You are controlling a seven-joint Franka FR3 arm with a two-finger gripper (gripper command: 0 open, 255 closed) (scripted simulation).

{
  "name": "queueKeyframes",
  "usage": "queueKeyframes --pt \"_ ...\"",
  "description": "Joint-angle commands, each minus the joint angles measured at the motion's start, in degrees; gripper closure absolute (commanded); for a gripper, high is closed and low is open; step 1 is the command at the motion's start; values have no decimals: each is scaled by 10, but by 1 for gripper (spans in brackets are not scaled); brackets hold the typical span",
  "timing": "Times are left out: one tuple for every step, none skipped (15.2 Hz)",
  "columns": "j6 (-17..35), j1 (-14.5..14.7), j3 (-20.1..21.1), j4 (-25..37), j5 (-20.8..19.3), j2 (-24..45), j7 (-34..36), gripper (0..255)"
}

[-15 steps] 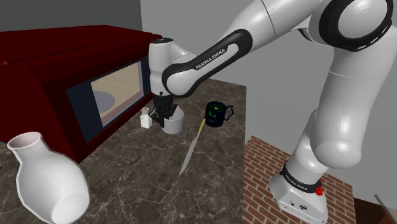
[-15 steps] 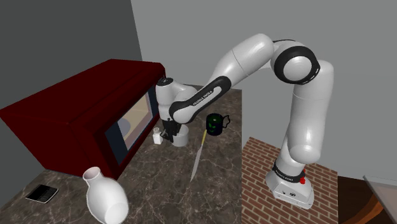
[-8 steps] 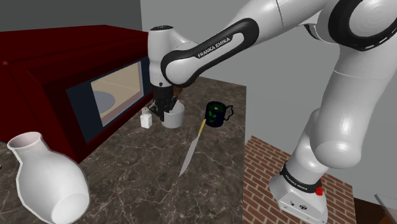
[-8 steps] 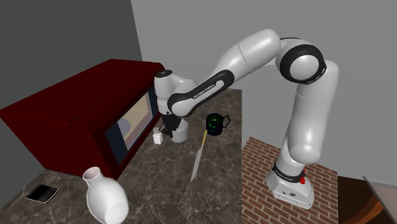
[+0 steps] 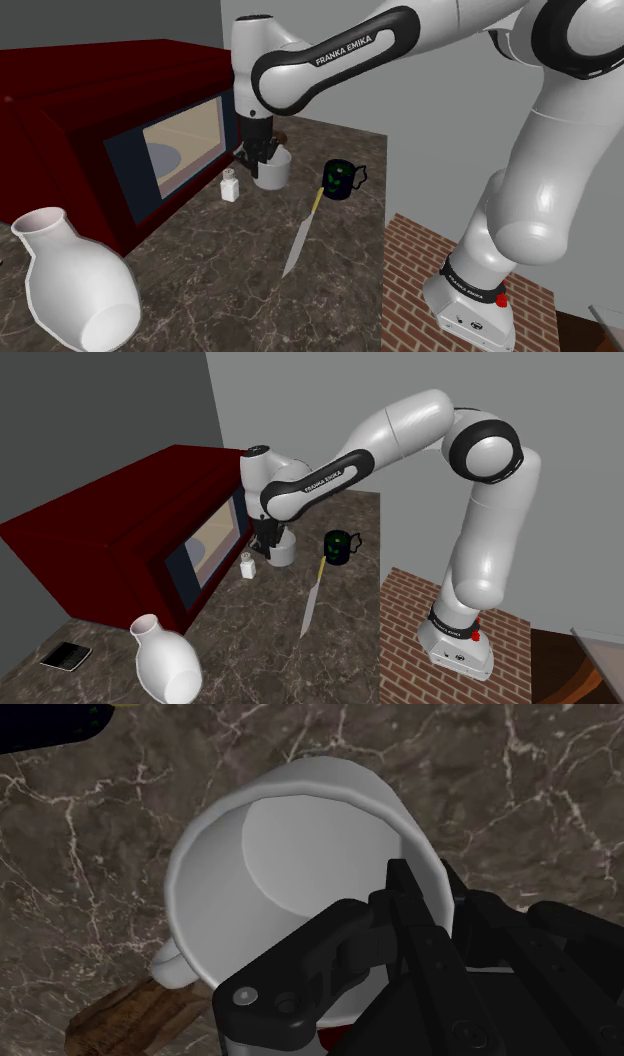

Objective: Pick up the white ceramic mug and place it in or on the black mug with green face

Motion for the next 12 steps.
queueKeyframes --pt "-15 0 0 10 2 -5 -3 255" --pt "-22 -1 0 15 3 -8 -4 255" --pt "-30 -1 0 20 4 -10 -5 255" --pt "-37 -1 0 25 5 -12 -6 255" --pt "-44 -1 0 30 6 -15 -7 255" --pt "-51 -1 0 35 7 -17 -8 255" --pt "-59 -1 0 41 8 -19 -9 255" --pt "-66 -1 1 46 9 -21 -10 255" --pt "-73 -1 1 52 10 -23 -10 255" --pt "-81 -1 1 57 10 -24 -11 255" --pt "-88 -1 1 63 11 -26 -12 255" --pt "-95 -1 1 69 12 -28 -13 255"
